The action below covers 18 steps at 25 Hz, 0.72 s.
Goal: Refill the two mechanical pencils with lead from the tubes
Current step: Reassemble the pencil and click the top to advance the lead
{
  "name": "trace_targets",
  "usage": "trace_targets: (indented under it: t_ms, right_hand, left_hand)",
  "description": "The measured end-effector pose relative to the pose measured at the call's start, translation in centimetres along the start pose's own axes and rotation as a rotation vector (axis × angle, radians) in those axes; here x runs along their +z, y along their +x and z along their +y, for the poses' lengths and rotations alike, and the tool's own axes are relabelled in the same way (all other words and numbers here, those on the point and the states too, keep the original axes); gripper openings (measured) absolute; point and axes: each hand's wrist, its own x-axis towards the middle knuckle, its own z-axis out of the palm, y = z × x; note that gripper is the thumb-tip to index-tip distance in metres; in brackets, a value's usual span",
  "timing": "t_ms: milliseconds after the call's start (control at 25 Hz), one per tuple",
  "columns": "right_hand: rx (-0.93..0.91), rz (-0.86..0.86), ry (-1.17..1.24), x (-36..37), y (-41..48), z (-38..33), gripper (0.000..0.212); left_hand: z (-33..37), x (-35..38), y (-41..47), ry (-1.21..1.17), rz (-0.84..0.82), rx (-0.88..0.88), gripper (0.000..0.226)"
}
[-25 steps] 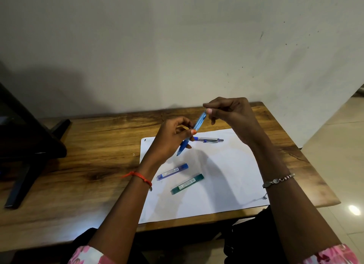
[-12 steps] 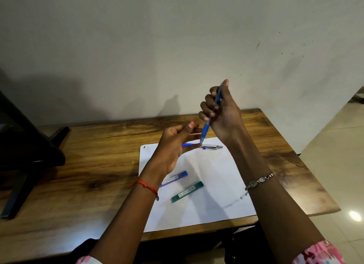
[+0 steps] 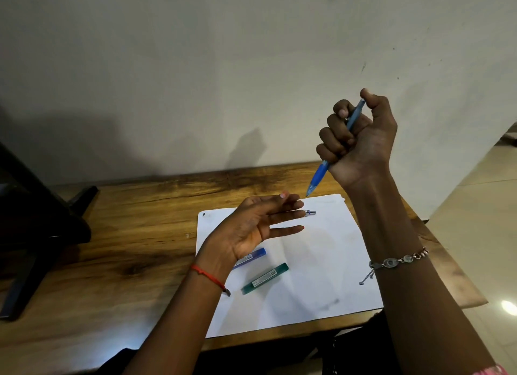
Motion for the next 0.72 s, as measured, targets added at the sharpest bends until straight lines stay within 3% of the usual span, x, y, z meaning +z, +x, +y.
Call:
trace_targets:
  t_ms: [720]
  right_hand:
    - [0.014,0.01,-0.063,1.0,-0.8,-0.4,0.045]
  left_hand:
    - [-0.4,0.2,0.0,0.035,-0.055,-0.042,0.017]
